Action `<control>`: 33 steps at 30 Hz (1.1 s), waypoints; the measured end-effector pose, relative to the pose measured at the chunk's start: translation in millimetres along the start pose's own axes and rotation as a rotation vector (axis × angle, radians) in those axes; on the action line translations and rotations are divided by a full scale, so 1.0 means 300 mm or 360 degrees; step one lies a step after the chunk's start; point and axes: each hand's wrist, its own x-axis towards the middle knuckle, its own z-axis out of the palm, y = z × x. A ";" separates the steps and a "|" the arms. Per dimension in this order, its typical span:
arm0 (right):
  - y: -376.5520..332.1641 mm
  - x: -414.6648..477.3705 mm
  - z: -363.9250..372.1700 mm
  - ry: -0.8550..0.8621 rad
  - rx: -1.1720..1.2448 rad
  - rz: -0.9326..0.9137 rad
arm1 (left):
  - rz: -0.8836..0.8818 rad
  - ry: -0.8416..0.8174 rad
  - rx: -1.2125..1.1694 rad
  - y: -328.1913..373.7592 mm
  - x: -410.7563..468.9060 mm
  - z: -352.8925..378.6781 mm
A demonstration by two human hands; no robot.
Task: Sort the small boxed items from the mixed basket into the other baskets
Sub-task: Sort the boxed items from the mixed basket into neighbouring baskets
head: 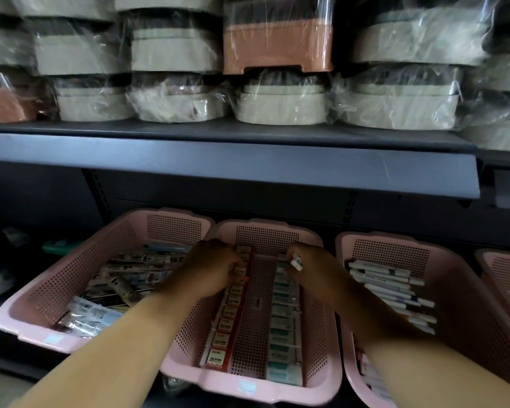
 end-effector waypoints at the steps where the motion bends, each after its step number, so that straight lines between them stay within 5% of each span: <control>1: 0.002 0.001 0.001 0.0004 0.0008 0.0008 | 0.0008 0.0019 -0.0001 0.001 0.003 0.009; 27: -0.007 -0.009 -0.011 -0.0049 -0.0100 -0.0020 | -0.0140 -0.0001 0.0063 0.022 0.005 0.037; 33: -0.024 -0.005 -0.039 -0.0066 -0.0139 -0.0103 | -0.0031 0.0176 -0.0406 0.127 0.004 -0.030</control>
